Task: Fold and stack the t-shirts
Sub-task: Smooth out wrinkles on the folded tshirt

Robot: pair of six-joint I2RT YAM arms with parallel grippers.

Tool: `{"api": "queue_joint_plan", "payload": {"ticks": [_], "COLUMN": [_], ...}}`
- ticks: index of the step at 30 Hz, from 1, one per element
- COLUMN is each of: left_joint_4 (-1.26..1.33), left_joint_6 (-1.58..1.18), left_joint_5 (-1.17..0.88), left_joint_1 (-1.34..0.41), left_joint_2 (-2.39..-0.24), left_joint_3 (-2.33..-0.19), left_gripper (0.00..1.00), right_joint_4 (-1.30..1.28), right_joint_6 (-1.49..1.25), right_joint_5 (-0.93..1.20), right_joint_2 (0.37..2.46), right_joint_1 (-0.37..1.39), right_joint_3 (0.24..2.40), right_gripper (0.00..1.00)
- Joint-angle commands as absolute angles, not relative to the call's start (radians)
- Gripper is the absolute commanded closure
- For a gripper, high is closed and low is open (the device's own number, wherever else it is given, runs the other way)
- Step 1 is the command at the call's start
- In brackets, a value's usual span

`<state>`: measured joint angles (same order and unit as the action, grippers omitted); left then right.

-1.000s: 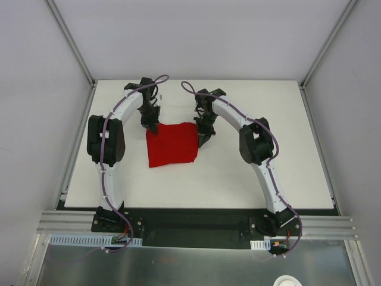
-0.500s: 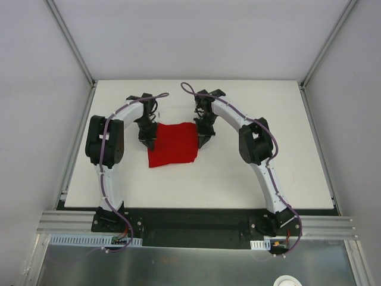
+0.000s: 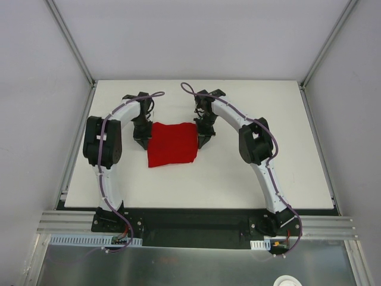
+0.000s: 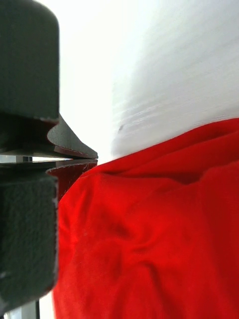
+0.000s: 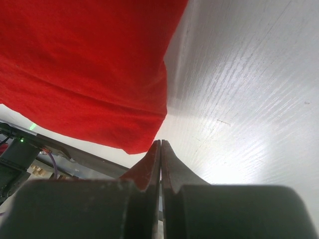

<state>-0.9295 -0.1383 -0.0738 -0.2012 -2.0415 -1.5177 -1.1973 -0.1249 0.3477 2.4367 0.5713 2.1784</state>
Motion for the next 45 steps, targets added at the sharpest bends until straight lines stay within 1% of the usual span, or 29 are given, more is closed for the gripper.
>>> {"api": "queue_joint_plan", "payload": {"ticks": [1, 5, 6, 8, 9, 10, 12, 13, 16, 19, 22, 27, 33, 37, 41, 45], "left_joint_4": [-0.963, -0.925, -0.911, -0.873, -0.871, -0.873, -0.884, -0.884, -0.891, -0.899, -0.896, -0.894, -0.902, -0.907, -0.907, -0.905], "left_joint_6": [-0.147, -0.181, -0.193, -0.196, -0.192, -0.187, -0.164, -0.158, -0.137, -0.133, -0.173, -0.181, -0.15, -0.153, -0.167, -0.175], "left_joint_5": [-0.119, -0.129, -0.126, -0.124, -0.13, -0.141, -0.152, -0.15, -0.161, -0.25, -0.281, -0.198, -0.152, -0.164, -0.202, -0.219], "left_joint_1": [-0.198, -0.199, -0.199, -0.199, -0.201, -0.202, -0.209, -0.215, -0.236, -0.247, -0.252, -0.259, -0.261, -0.259, -0.261, -0.261], "left_joint_2": [-1.875, -1.758, -1.726, -1.72, -1.733, -1.75, -1.817, -1.838, -1.9, -1.911, -1.855, -1.724, -1.62, -1.582, -1.556, -1.54], "left_joint_3": [-1.603, -1.646, -1.641, -1.618, -1.617, -1.62, -1.629, -1.634, -1.65, -1.657, -1.648, -1.644, -1.651, -1.666, -1.678, -1.727], "left_gripper": [1.0, 1.0, 0.93, 0.78, 0.72, 0.61, 0.58, 0.57, 0.6, 0.6, 0.57, 0.52, 0.49, 0.48, 0.47, 0.45], "right_joint_4": [-1.224, -1.163, -1.155, -1.154, -1.152, -1.152, -1.157, -1.164, -1.172, -1.17, -1.157, -1.155, -1.16, -1.158, -1.114, -1.069], "right_joint_6": [-0.107, -0.1, -0.094, -0.089, -0.089, -0.089, -0.091, -0.098, -0.106, -0.098, -0.086, -0.061, -0.034, -0.023, -0.015, -0.006], "right_joint_5": [0.35, 0.325, 0.301, 0.285, 0.282, 0.284, 0.305, 0.32, 0.348, 0.334, 0.293, 0.253, 0.193, 0.152, 0.117, 0.08], "right_joint_2": [2.35, 2.27, 2.26, 2.246, 2.244, 2.249, 2.264, 2.281, 2.292, 2.267, 2.218, 2.183, 2.148, 2.109, 2.046, 1.965], "right_joint_1": [0.578, 0.578, 0.577, 0.572, 0.571, 0.569, 0.569, 0.569, 0.577, 0.589, 0.592, 0.594, 0.592, 0.594, 0.595, 0.6], "right_joint_3": [2.203, 2.174, 2.175, 2.181, 2.186, 2.189, 2.2, 2.207, 2.207, 2.162, 2.089, 2.031, 2.075, 2.12, 2.102, 2.086], "right_gripper": [1.0, 0.99, 0.96, 0.93, 0.92, 0.87, 0.83, 0.81, 0.77, 0.76, 0.76, 0.75, 0.71, 0.68, 0.66, 0.57]}}
